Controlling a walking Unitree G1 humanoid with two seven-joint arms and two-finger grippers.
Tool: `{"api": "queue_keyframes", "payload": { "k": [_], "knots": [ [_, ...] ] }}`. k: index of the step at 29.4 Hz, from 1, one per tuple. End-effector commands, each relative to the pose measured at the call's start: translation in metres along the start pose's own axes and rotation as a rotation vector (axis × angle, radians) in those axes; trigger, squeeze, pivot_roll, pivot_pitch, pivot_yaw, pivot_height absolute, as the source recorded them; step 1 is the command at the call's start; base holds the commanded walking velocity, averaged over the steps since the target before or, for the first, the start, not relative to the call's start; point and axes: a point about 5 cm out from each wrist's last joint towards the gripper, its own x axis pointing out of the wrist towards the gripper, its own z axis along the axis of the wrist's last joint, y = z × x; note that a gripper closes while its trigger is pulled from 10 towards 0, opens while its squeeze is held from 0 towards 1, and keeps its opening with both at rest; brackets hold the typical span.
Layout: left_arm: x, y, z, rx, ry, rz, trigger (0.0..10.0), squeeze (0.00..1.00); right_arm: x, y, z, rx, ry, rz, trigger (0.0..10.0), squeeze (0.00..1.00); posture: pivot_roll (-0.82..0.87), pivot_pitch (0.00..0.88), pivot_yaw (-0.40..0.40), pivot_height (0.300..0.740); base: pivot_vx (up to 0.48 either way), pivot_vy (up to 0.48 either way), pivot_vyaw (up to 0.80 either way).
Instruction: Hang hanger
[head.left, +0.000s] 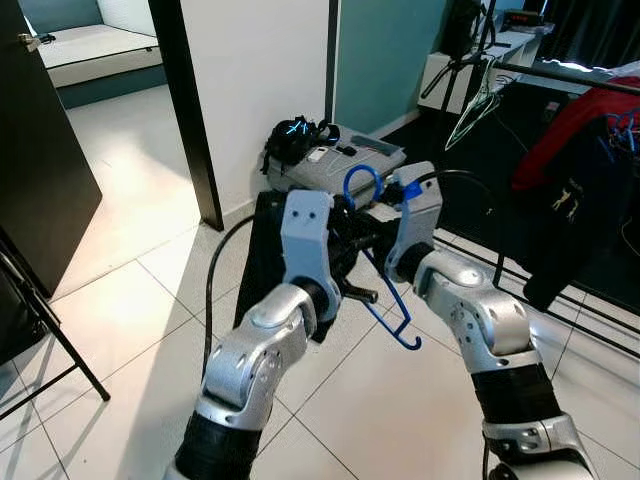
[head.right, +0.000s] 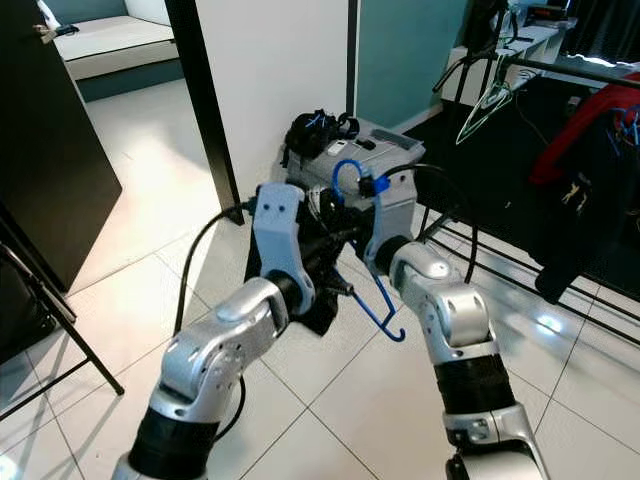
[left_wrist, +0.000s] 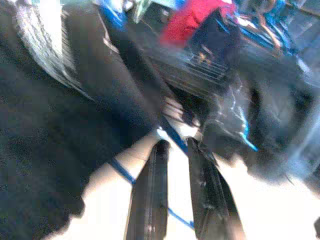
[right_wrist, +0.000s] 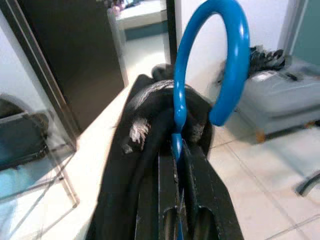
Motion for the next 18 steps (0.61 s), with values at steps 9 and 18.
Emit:
{"api": "queue_keyframes", "payload": {
  "k": [9,18],
  "knots": [
    [-0.042,-0.04,-0.012,0.032,0.132,-0.507,10.0,1.0,0.002,-0.002,0.041,0.044,-0.204,0.095,10.0,0.0,0.01,0.023,-0.008,0.735,0.0,0.0,0.0],
    [-0.042,-0.003,0.005,0.057,0.061,-0.37,10.0,1.0,-0.015,-0.012,0.056,0.058,-0.259,0.235,10.0,0.0,0.01,0.014,-0.009,0.735,0.0,0.0,0.0]
  ]
}}
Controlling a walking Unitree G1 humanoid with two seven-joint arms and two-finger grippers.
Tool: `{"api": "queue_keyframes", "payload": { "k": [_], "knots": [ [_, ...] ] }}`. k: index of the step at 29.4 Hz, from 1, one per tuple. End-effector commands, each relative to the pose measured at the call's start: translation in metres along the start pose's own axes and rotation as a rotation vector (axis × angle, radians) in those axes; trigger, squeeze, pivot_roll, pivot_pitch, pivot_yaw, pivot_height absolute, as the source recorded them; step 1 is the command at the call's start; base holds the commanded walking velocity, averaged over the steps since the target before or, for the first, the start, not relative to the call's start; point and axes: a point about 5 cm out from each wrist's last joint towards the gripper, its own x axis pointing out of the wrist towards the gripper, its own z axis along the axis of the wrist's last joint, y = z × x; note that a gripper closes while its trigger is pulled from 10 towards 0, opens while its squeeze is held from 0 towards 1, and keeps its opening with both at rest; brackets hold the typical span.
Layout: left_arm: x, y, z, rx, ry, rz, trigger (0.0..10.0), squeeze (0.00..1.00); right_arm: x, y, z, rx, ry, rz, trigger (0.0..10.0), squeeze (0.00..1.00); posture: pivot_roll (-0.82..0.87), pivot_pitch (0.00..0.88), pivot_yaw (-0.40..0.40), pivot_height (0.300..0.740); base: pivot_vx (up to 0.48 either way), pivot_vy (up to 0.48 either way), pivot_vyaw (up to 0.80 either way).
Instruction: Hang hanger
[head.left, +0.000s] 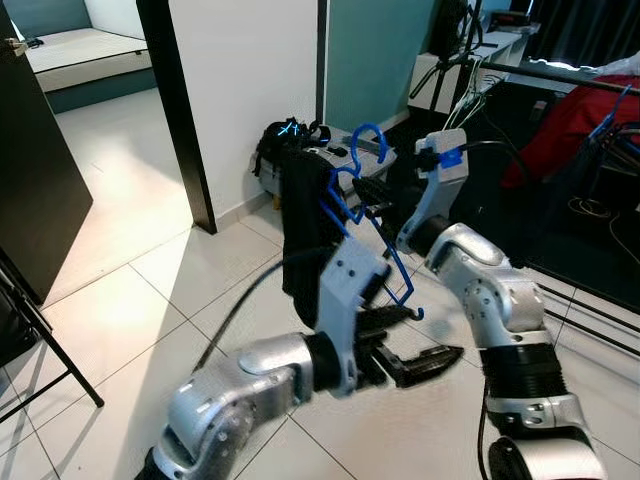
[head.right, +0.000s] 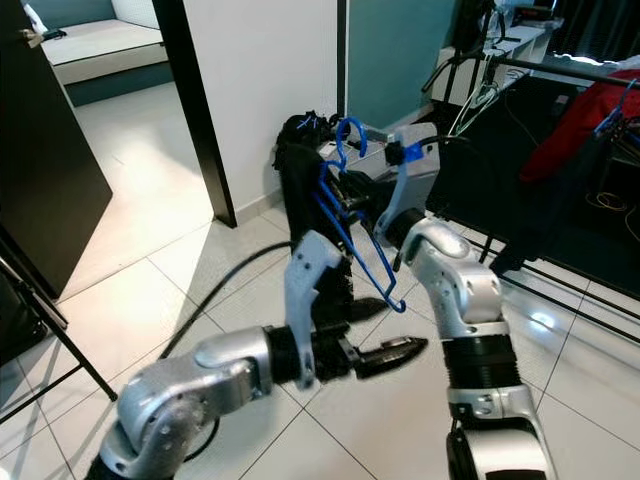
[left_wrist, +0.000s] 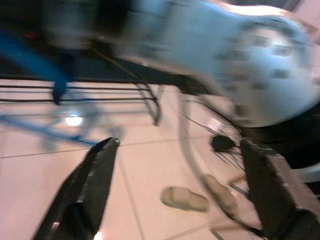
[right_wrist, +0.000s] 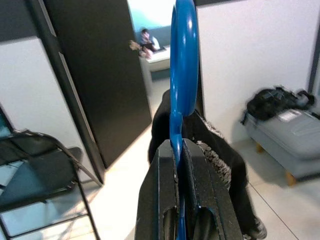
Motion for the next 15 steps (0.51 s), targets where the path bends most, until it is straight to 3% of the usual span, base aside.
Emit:
{"api": "queue_keyframes", "payload": {
  "k": [1,3,7,14,15],
  "knots": [
    [-0.004,0.011,0.003,0.013,-0.013,0.05,10.0,1.0,-0.003,0.005,0.025,-0.008,-0.1,0.071,10.0,0.0,0.01,0.014,-0.009,0.735,0.0,0.0,0.0],
    [-0.006,0.017,0.006,0.013,-0.029,0.079,10.0,1.0,-0.006,0.003,0.03,0.007,-0.122,0.086,10.0,0.0,0.01,0.014,-0.009,0.735,0.0,0.0,0.0],
    [-0.018,0.042,0.029,0.049,-0.135,0.227,10.0,1.0,-0.028,0.001,0.051,0.124,-0.24,0.252,10.0,0.0,0.01,0.01,-0.005,0.735,0.0,0.0,0.0],
    [-0.03,0.059,0.052,0.072,-0.244,0.341,10.0,1.0,-0.048,-0.002,0.065,0.193,-0.329,0.367,10.0,0.0,0.01,0.01,0.0,0.735,0.0,0.0,0.0],
    [-0.035,0.064,0.064,0.073,-0.314,0.389,10.0,1.0,-0.054,-0.003,0.067,0.206,-0.351,0.414,10.0,0.0,0.02,0.014,-0.001,0.735,0.0,0.0,0.0]
  ]
}}
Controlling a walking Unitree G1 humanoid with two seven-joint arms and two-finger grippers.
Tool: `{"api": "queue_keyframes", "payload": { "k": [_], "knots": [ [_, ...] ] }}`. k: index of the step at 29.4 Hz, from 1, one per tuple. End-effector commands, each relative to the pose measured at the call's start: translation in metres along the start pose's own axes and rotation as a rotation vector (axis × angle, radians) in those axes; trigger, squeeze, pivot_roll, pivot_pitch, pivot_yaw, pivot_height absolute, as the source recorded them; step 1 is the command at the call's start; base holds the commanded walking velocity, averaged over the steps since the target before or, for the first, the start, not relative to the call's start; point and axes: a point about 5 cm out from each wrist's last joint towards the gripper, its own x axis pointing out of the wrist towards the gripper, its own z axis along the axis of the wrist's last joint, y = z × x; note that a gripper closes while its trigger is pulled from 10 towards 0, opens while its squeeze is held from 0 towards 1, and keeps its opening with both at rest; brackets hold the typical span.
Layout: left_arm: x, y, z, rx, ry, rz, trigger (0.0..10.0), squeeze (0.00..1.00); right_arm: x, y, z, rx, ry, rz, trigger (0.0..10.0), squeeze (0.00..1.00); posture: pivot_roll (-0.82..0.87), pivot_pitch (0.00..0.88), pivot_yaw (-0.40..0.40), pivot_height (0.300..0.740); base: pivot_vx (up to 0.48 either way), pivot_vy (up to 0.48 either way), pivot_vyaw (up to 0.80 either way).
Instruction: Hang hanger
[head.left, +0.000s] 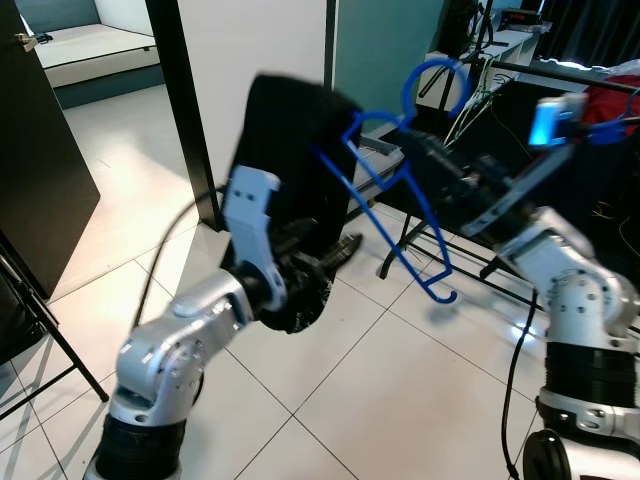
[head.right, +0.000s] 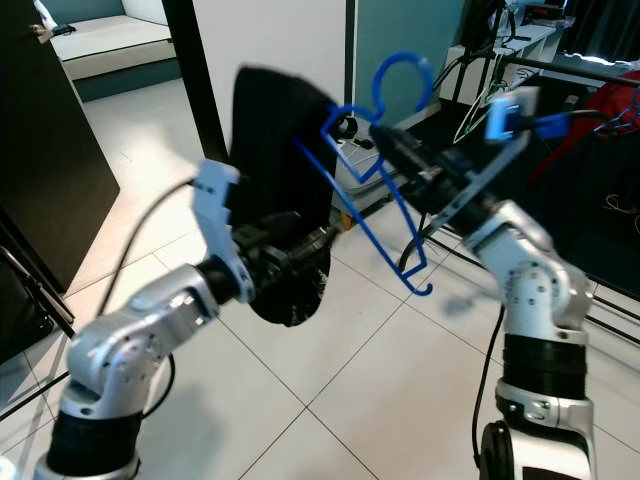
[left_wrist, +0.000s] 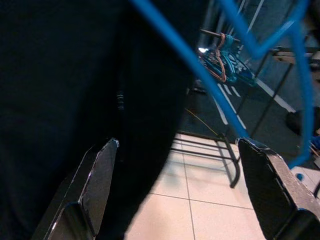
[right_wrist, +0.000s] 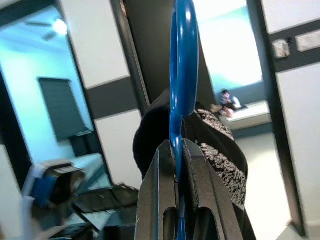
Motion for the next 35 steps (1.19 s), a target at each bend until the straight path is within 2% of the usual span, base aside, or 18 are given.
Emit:
{"api": "queue_keyframes", "payload": {
  "k": [1,2,3,4,7,10,11,14,16,21,22,23,24,26,27,29,31,35],
  "knots": [
    [0.0,0.007,0.013,0.003,-0.073,0.051,10.0,1.0,-0.003,0.008,0.011,0.001,-0.053,0.083,10.0,0.0,0.02,0.014,-0.001,0.735,0.0,0.0,0.0],
    [0.0,0.007,0.013,0.003,-0.073,0.051,10.0,1.0,-0.003,0.008,0.011,0.001,-0.053,0.083,10.0,0.0,0.02,0.014,-0.001,0.735,0.0,0.0,0.0],
    [0.001,0.011,0.024,-0.016,-0.145,0.1,10.0,1.0,-0.007,0.01,0.013,0.014,-0.065,0.12,10.0,0.0,0.02,0.014,-0.001,0.735,0.0,0.0,0.0],
    [0.001,0.011,0.024,-0.016,-0.145,0.1,10.0,1.0,-0.007,0.01,0.013,0.014,-0.065,0.12,10.0,0.0,0.02,0.014,-0.001,0.735,0.0,0.0,0.0],
    [0.003,0.01,0.044,0.006,-0.275,0.197,10.0,1.0,-0.012,0.01,0.005,0.036,-0.04,0.146,10.0,0.0,0.03,0.018,-0.004,0.735,0.0,0.0,0.0],
    [0.003,0.008,0.046,0.046,-0.282,0.215,10.0,1.0,-0.011,0.01,0.004,0.04,-0.035,0.146,10.0,0.0,0.03,0.019,-0.005,0.735,0.0,0.0,0.0],
    [0.003,0.007,0.051,0.112,-0.293,0.234,10.0,1.0,-0.012,0.009,0.004,0.047,-0.034,0.147,10.0,0.0,0.03,0.019,-0.007,0.735,0.0,0.0,0.0],
    [0.002,0.007,0.055,0.162,-0.303,0.248,10.0,1.0,-0.012,0.009,0.004,0.05,-0.035,0.148,10.0,0.0,0.03,0.019,-0.007,0.735,0.0,0.0,0.0],
    [-0.001,0.009,0.066,0.262,-0.338,0.301,10.0,1.0,-0.012,0.008,0.005,0.056,-0.036,0.152,10.0,0.0,0.04,0.022,-0.012,0.735,0.0,0.0,0.0],
    [-0.001,0.008,0.069,0.298,-0.339,0.306,10.0,1.0,-0.011,0.008,0.006,0.056,-0.035,0.15,10.0,0.0,0.04,0.022,-0.012,0.735,0.0,0.0,0.0],
    [0.0,0.004,0.068,0.312,-0.322,0.275,10.0,1.0,-0.011,0.006,0.006,0.053,-0.033,0.137,10.0,0.0,0.04,0.022,-0.012,0.735,0.0,0.0,0.0],
    [0.002,-0.015,0.053,0.354,-0.207,0.077,10.0,1.0,-0.011,-0.001,0.007,0.044,-0.041,0.089,10.0,0.0,0.03,0.025,-0.011,0.735,0.0,0.0,0.0],
    [0.002,-0.015,0.053,0.354,-0.207,0.077,10.0,1.0,-0.011,-0.001,0.007,0.044,-0.041,0.089,10.0,0.0,0.03,0.025,-0.011,0.735,0.0,0.0,0.0],
    [-0.004,-0.04,0.024,0.363,-0.016,-0.2,10.0,1.0,-0.009,-0.01,0.009,0.031,-0.057,0.017,10.0,0.0,0.03,0.026,-0.013,0.735,0.0,0.0,0.0],
    [-0.004,-0.04,0.024,0.363,-0.016,-0.2,10.0,1.0,-0.009,-0.01,0.009,0.031,-0.057,0.017,10.0,0.0,0.03,0.026,-0.013,0.735,0.0,0.0,0.0],
    [-0.012,-0.049,0.012,0.347,0.071,-0.301,10.0,1.0,-0.008,-0.013,0.01,0.028,-0.068,-0.005,10.0,0.0,0.04,0.028,-0.013,0.735,0.0,0.0,0.0],
    [-0.033,-0.061,-0.014,0.331,0.263,-0.458,10.0,1.0,-0.004,-0.016,0.014,0.027,-0.097,-0.02,10.0,0.0,0.04,0.028,-0.017,0.735,0.0,0.0,0.0],
    [-0.044,-0.064,-0.024,0.341,0.337,-0.503,10.0,1.0,-0.001,-0.015,0.016,0.029,-0.111,-0.014,10.0,0.0,0.04,0.028,-0.019,0.735,0.0,0.0,0.0]
  ]
}}
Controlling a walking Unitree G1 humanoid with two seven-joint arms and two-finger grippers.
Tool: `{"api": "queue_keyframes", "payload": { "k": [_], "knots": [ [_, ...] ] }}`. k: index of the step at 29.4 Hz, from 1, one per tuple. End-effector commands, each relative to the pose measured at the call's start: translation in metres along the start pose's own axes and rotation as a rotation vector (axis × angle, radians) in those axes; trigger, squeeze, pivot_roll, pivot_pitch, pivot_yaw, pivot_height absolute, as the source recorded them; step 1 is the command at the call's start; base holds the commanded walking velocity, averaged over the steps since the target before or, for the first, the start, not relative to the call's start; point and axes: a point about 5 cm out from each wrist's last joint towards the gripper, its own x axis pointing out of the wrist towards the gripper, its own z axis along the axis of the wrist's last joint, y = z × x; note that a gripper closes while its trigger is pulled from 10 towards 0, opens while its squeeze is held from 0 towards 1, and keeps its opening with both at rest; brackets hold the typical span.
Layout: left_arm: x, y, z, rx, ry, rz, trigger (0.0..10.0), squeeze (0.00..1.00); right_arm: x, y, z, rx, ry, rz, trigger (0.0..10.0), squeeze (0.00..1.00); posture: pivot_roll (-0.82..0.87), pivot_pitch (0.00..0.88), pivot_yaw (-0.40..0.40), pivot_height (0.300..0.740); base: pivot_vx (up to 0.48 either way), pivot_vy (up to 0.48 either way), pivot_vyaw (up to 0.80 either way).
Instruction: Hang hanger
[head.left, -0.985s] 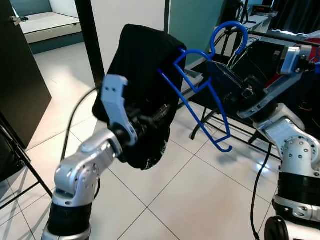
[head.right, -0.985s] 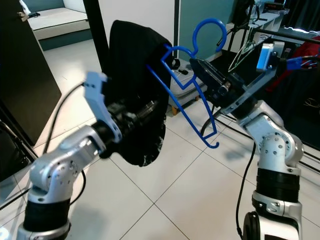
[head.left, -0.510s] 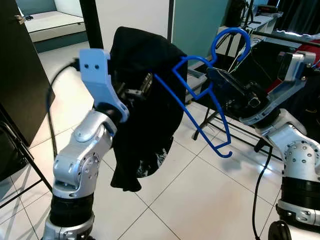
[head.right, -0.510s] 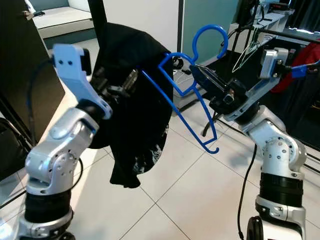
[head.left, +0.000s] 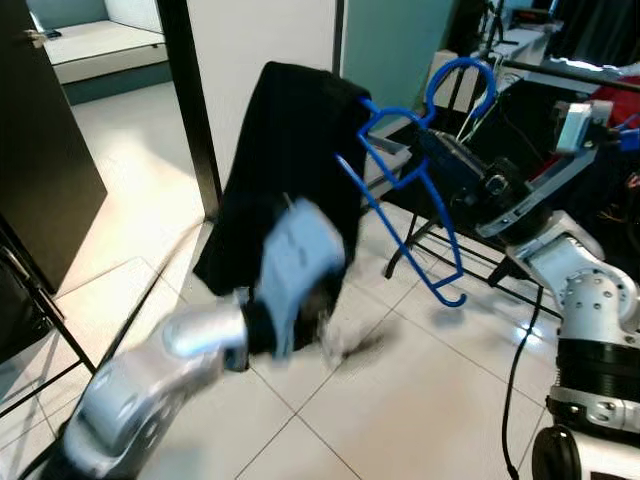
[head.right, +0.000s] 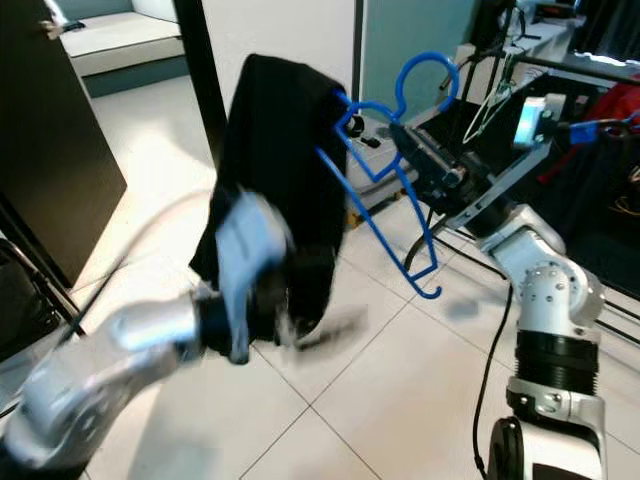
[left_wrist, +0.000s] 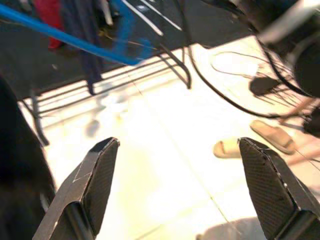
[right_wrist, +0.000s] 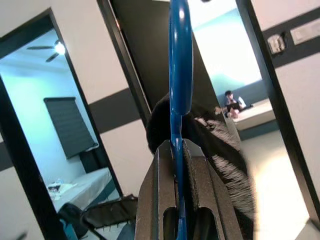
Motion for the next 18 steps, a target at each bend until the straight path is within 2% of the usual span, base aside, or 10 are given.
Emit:
{"api": "queue_keyframes", "payload": {
  "k": [1,4,6,7,8,9,10,11,15,18],
  "knots": [
    [-0.001,0.004,0.005,0.03,-0.017,0.041,10.0,1.0,0.009,0.008,0.012,-0.037,-0.058,0.056,10.0,0.0,0.04,0.029,-0.024,0.735,0.0,0.0,0.0],
    [-0.002,0.015,0.011,0.063,-0.057,0.132,10.0,1.0,0.01,0.01,0.011,-0.037,-0.053,0.07,10.0,0.0,0.04,0.029,-0.024,0.735,0.0,0.0,0.0],
    [-0.006,0.05,0.03,0.124,-0.163,0.434,10.0,1.0,0.012,0.013,0.009,-0.037,-0.038,0.099,10.0,0.0,0.04,0.029,-0.024,0.735,0.0,0.0,0.0],
    [-0.006,0.05,0.03,0.124,-0.163,0.434,10.0,1.0,0.012,0.013,0.009,-0.037,-0.038,0.099,10.0,0.0,0.04,0.029,-0.024,0.735,0.0,0.0,0.0],
    [-0.01,0.062,0.036,0.15,-0.189,0.546,10.0,1.0,0.013,0.015,0.009,-0.038,-0.033,0.108,10.0,0.0,0.04,0.028,-0.03,0.735,0.0,0.0,0.0],
    [-0.012,0.072,0.042,0.172,-0.214,0.644,10.0,0.15,0.014,0.016,0.008,-0.04,-0.027,0.116,10.0,0.0,0.04,0.028,-0.03,0.735,0.0,0.0,0.0],
    [-0.012,0.072,0.042,0.172,-0.214,0.644,10.0,0.15,0.014,0.016,0.008,-0.04,-0.027,0.116,10.0,0.0,0.04,0.028,-0.03,0.735,0.0,0.0,0.0],
    [-0.012,0.077,0.046,0.175,-0.237,0.705,10.0,0.0,0.014,0.017,0.007,-0.041,-0.022,0.121,10.0,0.0,0.04,0.028,-0.03,0.735,0.0,0.0,0.0],
    [-0.01,0.085,0.055,0.127,-0.293,0.872,10.0,0.0,0.016,0.019,0.002,-0.042,-0.006,0.128,10.0,0.0,0.03,0.024,-0.024,0.735,0.0,0.0,0.0],
    [-0.01,0.086,0.055,0.118,-0.291,0.905,10.0,0.0,0.016,0.02,0.002,-0.042,-0.003,0.13,10.0,0.0,0.03,0.024,-0.024,0.735,0.0,0.0,0.0]
  ]
}}
